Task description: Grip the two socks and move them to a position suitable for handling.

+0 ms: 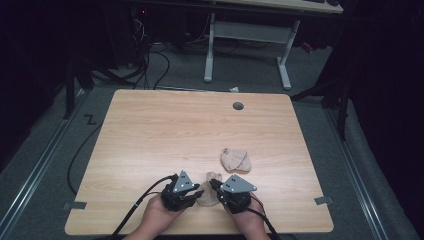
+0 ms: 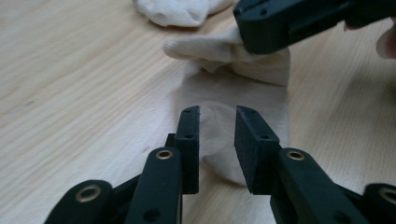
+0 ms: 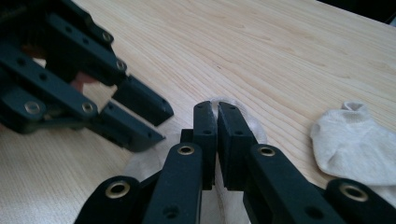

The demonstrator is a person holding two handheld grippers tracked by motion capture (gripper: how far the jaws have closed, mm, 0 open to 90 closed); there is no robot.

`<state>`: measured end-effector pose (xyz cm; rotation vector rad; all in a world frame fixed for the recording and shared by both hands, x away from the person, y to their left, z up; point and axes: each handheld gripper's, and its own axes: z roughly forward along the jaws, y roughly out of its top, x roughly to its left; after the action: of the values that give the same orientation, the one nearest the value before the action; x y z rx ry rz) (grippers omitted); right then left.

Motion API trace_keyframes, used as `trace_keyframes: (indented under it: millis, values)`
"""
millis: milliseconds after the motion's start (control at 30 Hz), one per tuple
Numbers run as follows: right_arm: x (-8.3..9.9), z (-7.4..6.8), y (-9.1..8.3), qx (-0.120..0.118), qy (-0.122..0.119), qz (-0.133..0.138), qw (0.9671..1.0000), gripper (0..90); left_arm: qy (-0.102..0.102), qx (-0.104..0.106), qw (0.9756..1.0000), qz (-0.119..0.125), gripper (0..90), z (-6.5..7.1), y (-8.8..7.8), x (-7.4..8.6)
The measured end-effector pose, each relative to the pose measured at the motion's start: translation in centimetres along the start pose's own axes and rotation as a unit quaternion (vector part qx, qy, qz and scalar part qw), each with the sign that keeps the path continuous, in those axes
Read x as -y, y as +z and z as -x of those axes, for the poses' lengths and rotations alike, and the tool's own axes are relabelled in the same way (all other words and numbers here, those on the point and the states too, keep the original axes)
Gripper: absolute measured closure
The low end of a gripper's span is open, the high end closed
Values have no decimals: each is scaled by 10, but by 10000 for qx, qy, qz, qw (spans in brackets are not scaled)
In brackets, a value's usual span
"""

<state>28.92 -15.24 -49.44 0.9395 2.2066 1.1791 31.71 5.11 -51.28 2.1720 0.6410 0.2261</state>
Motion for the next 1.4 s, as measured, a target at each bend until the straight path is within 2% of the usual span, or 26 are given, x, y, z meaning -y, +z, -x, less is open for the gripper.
trace_keyframes:
  millis: [167,467,733,800,867,933,1000,1067,1167,1233,1400]
  values:
    - [2,3,-4,64,67,37,10000,863,234,-121,9989,-396,752,6,12,3]
    - [10,12,-15,240,151,-4,9996,862,246,-205,9983,-496,754,2,10,5]
    - [31,27,-30,297,327,-432,9981,849,225,-303,9977,-567,745,-7,1,11]
    - [34,29,-33,411,349,-513,9972,816,219,-334,9975,-583,745,-8,0,11]
    - [35,33,-35,505,427,-501,9966,789,204,-378,9973,-597,740,-10,-2,11]
    - [33,35,-37,569,412,-372,9968,787,202,-428,9973,-566,730,-11,-3,11]
    - [29,37,-35,602,355,-339,9970,808,151,-393,9982,-429,726,-11,-6,9]
    - [28,40,-29,582,313,-410,9970,843,127,-270,9993,-234,717,-9,-7,5]
    - [32,49,-13,508,382,-758,9951,876,74,-100,9999,-92,698,-4,-3,0]
    - [35,51,-7,483,410,-929,9937,878,78,-73,9998,-146,696,-2,2,-1]
    - [41,49,-3,355,369,-1146,9921,877,67,-53,9993,-358,686,-4,9,3]
